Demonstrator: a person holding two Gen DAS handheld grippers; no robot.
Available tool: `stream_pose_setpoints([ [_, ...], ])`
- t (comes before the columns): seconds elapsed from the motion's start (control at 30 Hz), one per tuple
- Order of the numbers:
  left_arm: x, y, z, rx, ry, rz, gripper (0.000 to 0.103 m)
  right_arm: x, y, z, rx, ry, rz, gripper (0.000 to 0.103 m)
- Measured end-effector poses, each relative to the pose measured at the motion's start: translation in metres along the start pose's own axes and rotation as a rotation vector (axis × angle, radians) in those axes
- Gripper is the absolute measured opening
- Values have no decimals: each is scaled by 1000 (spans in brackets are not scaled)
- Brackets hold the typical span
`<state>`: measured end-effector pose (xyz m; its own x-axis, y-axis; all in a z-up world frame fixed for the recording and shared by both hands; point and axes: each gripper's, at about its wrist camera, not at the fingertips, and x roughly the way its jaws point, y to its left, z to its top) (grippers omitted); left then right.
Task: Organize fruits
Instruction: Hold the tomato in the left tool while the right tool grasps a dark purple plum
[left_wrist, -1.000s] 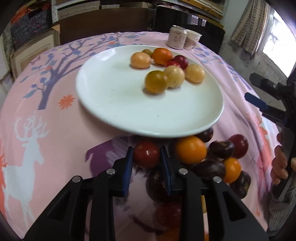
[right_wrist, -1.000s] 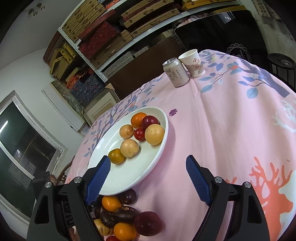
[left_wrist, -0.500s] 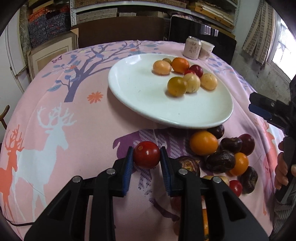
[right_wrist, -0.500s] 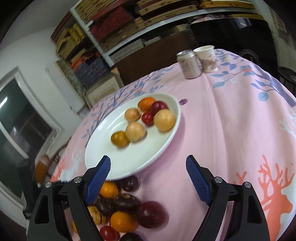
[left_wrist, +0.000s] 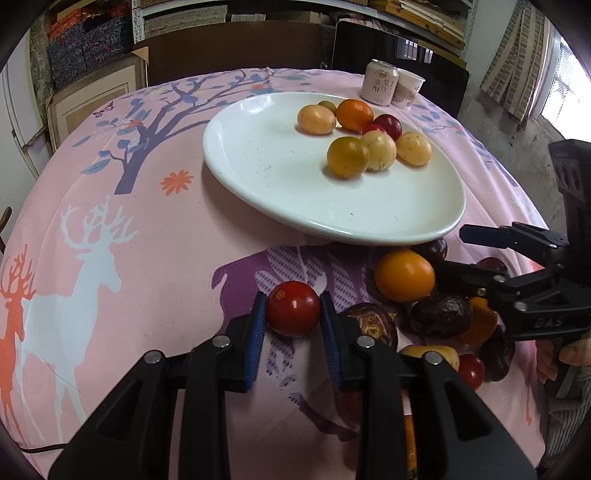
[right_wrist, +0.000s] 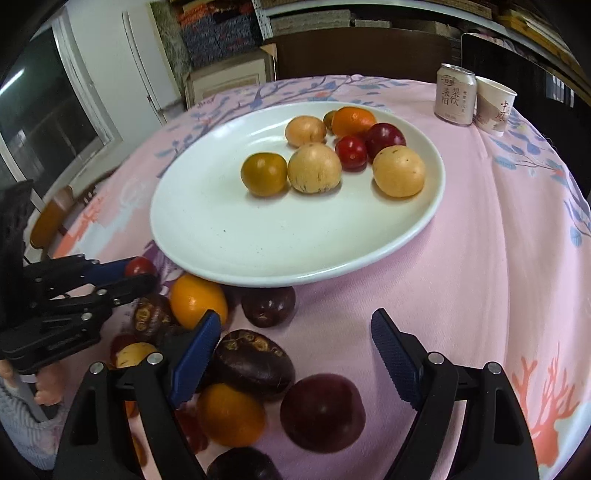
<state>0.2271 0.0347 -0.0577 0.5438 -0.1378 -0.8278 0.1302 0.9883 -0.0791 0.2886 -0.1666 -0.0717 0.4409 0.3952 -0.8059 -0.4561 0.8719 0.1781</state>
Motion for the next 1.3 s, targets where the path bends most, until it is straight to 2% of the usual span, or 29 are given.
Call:
stream_pose_setpoints([
  [0.13,1,-1,0,3,2,-6,28,0,1,2,10,-6,26,71],
  [0.27,1,-1,0,3,5,-6,28,5,4,7,-2,3,9,66],
  [0.37,2,-1,0,2,5,-6,29,7,9,8,-27,2,-3,56],
  [0.47,2,-1,0,1,5,-7,29,8,22,6,-106,24,-42,47],
  [0.53,2,-1,0,3,5,-5,29,8,27,6,-146,46,-47,35],
  [0.7,2,-1,0,1,6,-9,29,4,37,4,-217,70,-88,34],
  [0.87,4,0,0,-3,8,-12,31,-5,32,-10,-171,26,-59,34],
  [0.97,5,1,0,-3,7,3,36,-13,33,-16,-161,7,-48,34],
  [1.1,6,1,1,-3,9,-1,36,0,37,-8,-166,24,-91,36],
  [1.17,6,1,1,-3,10,1,36,2,36,-2,-155,-5,-95,37],
  [1.3,7,1,1,-3,13,-1,36,3,36,-1,-165,-41,-92,33],
])
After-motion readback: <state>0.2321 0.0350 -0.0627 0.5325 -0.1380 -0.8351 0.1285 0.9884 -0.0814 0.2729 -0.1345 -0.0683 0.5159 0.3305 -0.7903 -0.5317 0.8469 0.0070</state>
